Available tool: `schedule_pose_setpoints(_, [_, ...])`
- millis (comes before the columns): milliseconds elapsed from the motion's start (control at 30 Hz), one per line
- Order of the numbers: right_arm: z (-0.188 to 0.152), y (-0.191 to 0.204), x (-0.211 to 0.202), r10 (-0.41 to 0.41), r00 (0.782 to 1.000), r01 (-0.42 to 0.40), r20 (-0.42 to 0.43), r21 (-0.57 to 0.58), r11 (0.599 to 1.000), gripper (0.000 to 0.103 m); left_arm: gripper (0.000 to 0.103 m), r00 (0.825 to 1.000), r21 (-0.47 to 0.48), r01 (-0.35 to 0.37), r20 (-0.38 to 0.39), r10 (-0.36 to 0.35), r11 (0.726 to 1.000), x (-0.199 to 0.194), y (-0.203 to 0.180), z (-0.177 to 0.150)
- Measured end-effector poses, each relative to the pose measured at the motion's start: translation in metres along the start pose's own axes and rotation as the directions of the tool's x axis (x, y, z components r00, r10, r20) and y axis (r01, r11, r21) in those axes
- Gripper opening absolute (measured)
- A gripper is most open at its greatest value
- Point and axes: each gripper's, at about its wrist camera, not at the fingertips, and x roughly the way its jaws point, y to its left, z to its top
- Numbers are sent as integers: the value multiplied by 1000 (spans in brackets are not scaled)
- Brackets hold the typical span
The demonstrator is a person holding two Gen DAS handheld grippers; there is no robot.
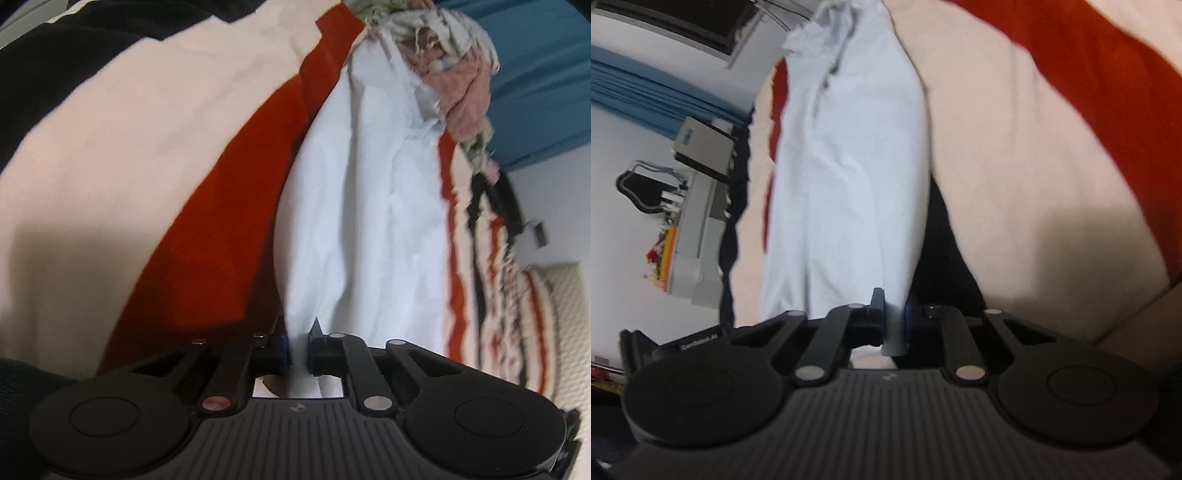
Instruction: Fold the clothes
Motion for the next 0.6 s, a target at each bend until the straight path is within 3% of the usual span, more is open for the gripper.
schedule_pose_setpoints(167, [30, 26, -47, 52, 993, -48, 107, -39, 998, 11, 8, 995, -36, 96, 39, -94, 995, -32, -21, 23])
schedule_pose_setpoints(333, [61, 61, -104, 142, 965, -123, 220, -98, 988, 10, 8, 964, -13, 234, 131, -231, 972, -87, -63, 38])
schedule_pose_setpoints(467, [59, 78, -136, 195, 943, -159, 270, -151, 976, 10, 7, 946, 41, 271, 173, -274, 962, -119, -87, 24])
schedule_pose_setpoints(600, [35, 69, -157, 188, 947, -142, 261, -188, 972, 10, 7, 950, 58, 267, 152, -272, 962, -135, -82, -9])
